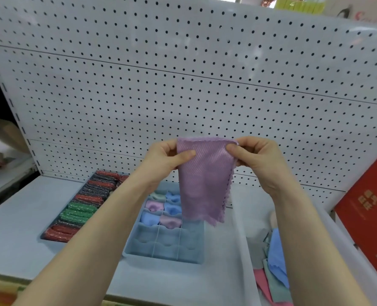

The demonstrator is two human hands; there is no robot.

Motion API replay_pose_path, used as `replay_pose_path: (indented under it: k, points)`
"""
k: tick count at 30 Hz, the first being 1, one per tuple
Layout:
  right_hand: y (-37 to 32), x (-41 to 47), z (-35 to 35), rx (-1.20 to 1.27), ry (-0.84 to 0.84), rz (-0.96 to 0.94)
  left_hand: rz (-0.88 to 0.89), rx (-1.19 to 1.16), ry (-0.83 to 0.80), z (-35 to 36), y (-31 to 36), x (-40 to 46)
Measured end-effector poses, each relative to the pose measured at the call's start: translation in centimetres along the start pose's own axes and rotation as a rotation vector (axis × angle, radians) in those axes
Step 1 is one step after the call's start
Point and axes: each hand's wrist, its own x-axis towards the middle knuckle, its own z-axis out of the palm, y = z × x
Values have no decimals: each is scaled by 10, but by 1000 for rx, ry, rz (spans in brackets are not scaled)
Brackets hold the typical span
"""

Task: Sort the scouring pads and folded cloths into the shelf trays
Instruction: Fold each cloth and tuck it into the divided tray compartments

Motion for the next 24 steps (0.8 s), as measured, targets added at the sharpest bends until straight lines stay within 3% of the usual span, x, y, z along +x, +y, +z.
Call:
replay_pose_path:
  k: [5, 12, 17, 24]
  points:
    - [-10, -1, -14, 12, -168, 95, -27, -151, 15, -4, 1, 3]
    - [7, 17, 17, -312, 184, 145, 18, 77, 224, 20, -13, 12]
    - [6, 14, 39, -226, 174, 72, 161, 214, 216, 43, -14, 5]
    - [-2, 15, 43, -182, 198, 22, 222, 207, 130, 47, -9, 4]
